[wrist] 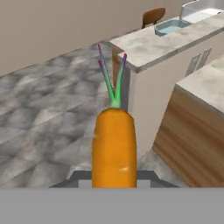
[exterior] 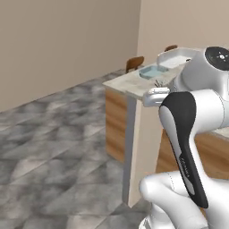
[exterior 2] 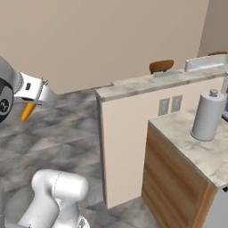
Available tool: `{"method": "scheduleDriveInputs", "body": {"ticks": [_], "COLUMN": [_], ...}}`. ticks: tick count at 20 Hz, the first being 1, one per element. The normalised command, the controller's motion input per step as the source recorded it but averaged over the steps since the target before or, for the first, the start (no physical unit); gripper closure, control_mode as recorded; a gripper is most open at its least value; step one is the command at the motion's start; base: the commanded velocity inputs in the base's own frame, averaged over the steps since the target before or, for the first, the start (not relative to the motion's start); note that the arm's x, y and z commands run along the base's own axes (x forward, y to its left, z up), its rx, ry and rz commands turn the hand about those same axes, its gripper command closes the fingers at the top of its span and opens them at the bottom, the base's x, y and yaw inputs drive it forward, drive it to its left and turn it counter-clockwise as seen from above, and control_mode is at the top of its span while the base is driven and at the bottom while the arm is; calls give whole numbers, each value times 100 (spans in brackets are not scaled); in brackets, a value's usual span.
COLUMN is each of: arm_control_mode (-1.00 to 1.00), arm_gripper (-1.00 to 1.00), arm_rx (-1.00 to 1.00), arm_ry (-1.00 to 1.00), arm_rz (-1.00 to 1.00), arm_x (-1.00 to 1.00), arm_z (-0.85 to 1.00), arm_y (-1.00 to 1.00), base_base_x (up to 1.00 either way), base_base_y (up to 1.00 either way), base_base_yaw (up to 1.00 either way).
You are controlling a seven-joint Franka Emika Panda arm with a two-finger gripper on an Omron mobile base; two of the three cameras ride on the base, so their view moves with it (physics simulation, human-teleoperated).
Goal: Place the cold items (carrot and eggplant) from the fridge in one tupperware on the dining counter. Place the warm items (kebab skewer and hot dog) in the stove area in another tupperware.
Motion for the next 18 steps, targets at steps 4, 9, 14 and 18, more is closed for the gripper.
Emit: {"method": "scheduleDriveInputs", "body": {"ticks": [4,9,14,18], "arm_control_mode": [100,100,100,100], "arm_gripper": [100,100,100,100], "arm_rx": [0,0,0,0], "arm_ry": [0,0,0,0], "arm_rz": [0,0,0,0], "arm_x": [0,0,0,0], "arm_z": [0,0,0,0], "arm_y": [0,0,0,0], "base_base_x": [69,71,73,76], "base_base_y": [100,100,100,100], "base_base_yaw": [-20,-22,-23,-24]}}
